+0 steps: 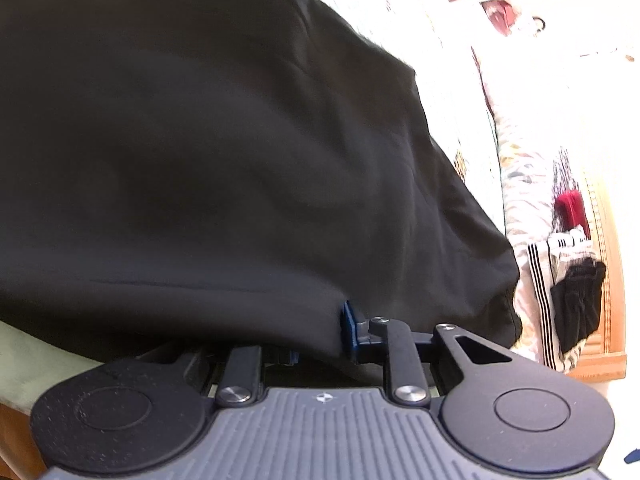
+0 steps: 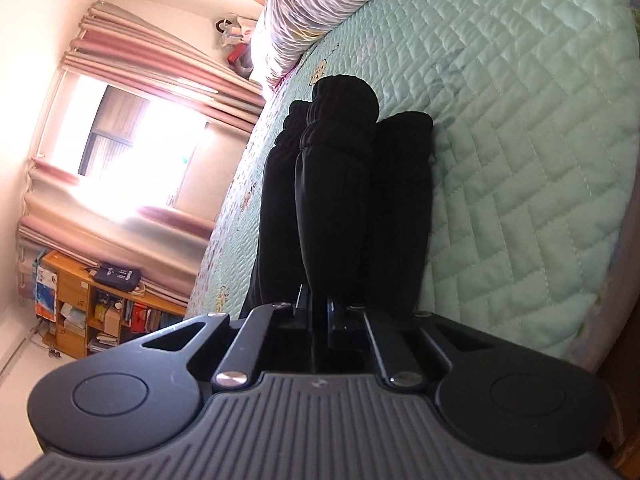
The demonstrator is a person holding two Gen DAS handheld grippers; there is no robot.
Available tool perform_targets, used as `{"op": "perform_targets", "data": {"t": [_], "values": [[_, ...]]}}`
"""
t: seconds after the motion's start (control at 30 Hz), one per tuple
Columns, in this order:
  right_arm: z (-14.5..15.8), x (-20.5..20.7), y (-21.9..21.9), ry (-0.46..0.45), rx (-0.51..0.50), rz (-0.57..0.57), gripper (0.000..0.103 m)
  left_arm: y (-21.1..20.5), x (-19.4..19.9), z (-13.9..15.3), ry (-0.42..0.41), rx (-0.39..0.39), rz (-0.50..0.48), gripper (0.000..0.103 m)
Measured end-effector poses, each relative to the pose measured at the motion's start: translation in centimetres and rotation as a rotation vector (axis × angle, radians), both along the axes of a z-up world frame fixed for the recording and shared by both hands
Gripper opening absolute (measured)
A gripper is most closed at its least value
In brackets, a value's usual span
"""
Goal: Fold clothes
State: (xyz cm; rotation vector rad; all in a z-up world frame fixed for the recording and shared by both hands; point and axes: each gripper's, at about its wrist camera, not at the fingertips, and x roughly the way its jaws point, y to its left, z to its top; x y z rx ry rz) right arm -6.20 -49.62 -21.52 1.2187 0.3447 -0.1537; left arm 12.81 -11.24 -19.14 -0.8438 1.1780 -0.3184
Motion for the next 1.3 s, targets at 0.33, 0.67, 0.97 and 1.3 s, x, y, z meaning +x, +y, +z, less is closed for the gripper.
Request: {"op": "perform_targets", "data": {"t": [0.33, 0.67, 0.97, 1.3], "values": [[-2.4, -0.8, 0.3, 0.082, 0.084, 0.003, 0.006, 1.4, 0.2, 0.6, 0.005, 0.007, 0.034, 0.026], [-1.7, -3.1, 0.4, 0.082, 0.026, 0.034, 0.018, 1.7, 0.1, 0.6, 0.042, 0.004, -0.008, 0.036], [4.2, -3.6, -1.8, -0.024, -0.159, -0.119, 0.031, 0.9, -3.1, 4.0, -0.015, 0.004, -0.202, 0.043], [3.9, -2.4, -5.8, -0.130, -0.136, -0.157, 0.030, -13.6, 1.2, 10.0, -0.295, 0.094, -0.595, 0.060]]}}
